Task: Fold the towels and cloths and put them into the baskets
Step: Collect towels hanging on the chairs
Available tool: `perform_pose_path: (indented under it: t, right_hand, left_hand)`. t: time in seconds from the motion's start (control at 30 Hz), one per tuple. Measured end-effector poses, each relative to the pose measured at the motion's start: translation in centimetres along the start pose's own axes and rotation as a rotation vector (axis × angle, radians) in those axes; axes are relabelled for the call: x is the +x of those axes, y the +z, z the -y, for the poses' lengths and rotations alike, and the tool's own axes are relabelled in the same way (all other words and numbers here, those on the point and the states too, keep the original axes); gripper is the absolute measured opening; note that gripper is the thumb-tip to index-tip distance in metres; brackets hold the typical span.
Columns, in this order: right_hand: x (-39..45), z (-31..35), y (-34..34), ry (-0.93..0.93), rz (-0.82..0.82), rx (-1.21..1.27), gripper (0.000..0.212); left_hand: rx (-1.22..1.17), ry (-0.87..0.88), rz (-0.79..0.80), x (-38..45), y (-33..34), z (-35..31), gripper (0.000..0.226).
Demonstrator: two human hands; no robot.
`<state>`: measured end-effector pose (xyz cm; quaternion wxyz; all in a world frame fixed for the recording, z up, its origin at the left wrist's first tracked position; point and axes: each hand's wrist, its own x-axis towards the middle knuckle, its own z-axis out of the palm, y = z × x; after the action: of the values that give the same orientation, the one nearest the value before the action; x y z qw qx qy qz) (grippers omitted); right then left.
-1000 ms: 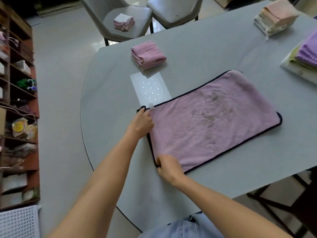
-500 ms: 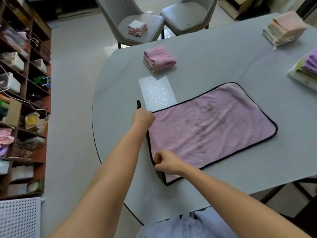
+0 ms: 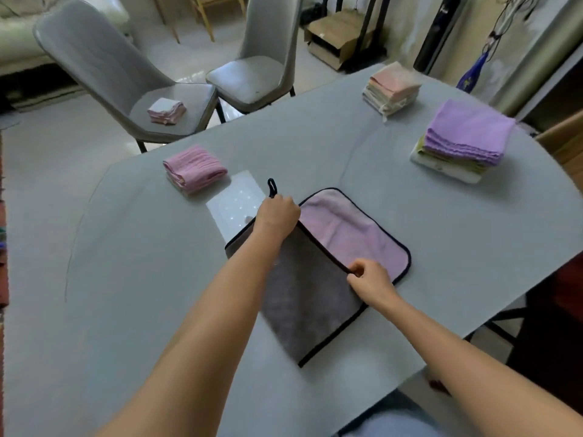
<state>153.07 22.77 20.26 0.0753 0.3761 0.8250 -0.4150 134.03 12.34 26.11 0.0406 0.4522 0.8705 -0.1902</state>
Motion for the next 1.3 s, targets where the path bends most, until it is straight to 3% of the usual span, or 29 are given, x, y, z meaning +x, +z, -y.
perform_pose_path:
  t: [0.17, 0.27, 0.5, 0.57, 0.73, 0.83, 0.97, 1.1, 1.3]
  right_hand:
    - [5.6, -3.7, -5.6, 0.041, -0.170, 0.005, 0.016]
    - [8.6, -5.1, -7.7, 0.095, -0.181, -0.041, 0.015]
    - [12.6, -7.3, -9.0, 0.062, 0.013, -0.279, 0.014]
    - [13.0, -7.1, -9.0, 0.020, 0.061, -0.264, 0.004]
    - [13.4, -6.5, -9.1, -0.025, 0.178, -0.158, 0.022]
    - [13.6, -7.1, -9.8, 0.047, 0.120, -0.136, 0.032]
    - [13.3, -7.0, -11.4, 0.037, 0.081, -0.107, 0.031]
    - [13.2, -6.0, -13.3, -0.048, 0.058, -0.148, 0.016]
    - [13.2, -4.2, -16.1, -0.138, -0.067, -0.138, 0.011]
  left_hand:
    - [0.024, 0.040, -0.032, 8.4, -3.4, -4.8, 0.030]
    - [0.098, 0.059, 0.003, 13.0, -4.3, -7.0, 0.028]
    - [0.213, 0.156, 0.149, 19.9, -2.3, -10.8, 0.030]
    - [0.224, 0.193, 0.155, 20.9, -0.8, -11.2, 0.032]
    - [0.153, 0.362, 0.199, 21.5, 0.1, -11.2, 0.032]
    - [0.090, 0.446, 0.229, 21.0, -0.5, -10.8, 0.027]
    - [0.111, 0.399, 0.355, 20.3, -2.1, -10.3, 0.019]
    - [0.093, 0.376, 0.328, 19.7, -3.6, -9.7, 0.034]
    - [-0.105, 0.256, 0.249, 17.0, -5.9, -6.5, 0.030]
